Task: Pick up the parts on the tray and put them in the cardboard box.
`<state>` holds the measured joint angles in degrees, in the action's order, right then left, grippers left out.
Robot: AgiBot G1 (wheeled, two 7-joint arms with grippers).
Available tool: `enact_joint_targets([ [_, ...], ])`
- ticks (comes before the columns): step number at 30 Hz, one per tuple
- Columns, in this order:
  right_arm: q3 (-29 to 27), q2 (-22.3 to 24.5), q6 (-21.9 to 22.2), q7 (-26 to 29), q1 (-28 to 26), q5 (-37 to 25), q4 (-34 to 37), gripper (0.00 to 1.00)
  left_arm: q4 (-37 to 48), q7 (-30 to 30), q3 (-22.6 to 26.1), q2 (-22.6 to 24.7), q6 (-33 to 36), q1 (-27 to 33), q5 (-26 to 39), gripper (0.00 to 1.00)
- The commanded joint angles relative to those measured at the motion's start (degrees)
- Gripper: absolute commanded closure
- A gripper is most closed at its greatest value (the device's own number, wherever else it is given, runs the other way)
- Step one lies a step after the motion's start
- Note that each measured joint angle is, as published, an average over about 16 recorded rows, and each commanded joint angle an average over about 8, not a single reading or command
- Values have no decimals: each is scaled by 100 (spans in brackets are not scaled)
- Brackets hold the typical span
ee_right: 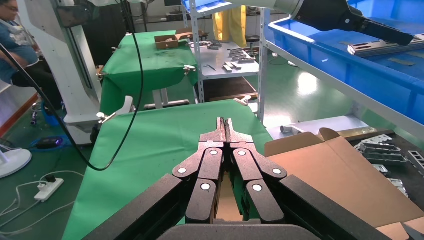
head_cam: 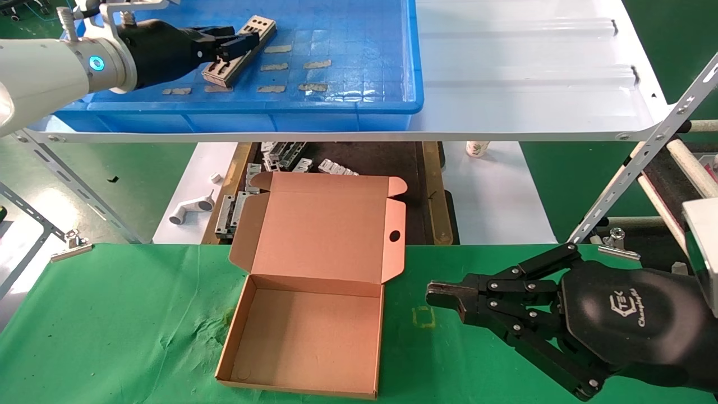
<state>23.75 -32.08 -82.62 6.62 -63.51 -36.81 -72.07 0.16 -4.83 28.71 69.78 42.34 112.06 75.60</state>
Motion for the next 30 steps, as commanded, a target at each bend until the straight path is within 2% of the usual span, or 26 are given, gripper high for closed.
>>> enact_joint_targets([
  [1,0,0,0,0,0,0,0,100,6,-5,5,2,-19,-5,7,100],
  [20,0,0,0,0,0,0,0,100,-139,91,-64,-121,154,142,-92,100],
  [25,0,0,0,0,0,0,0,100,-248,194,-97,-301,651,243,-146,100],
  [30,1,0,0,0,0,0,0,100,-471,420,-88,-630,1765,360,-159,100],
])
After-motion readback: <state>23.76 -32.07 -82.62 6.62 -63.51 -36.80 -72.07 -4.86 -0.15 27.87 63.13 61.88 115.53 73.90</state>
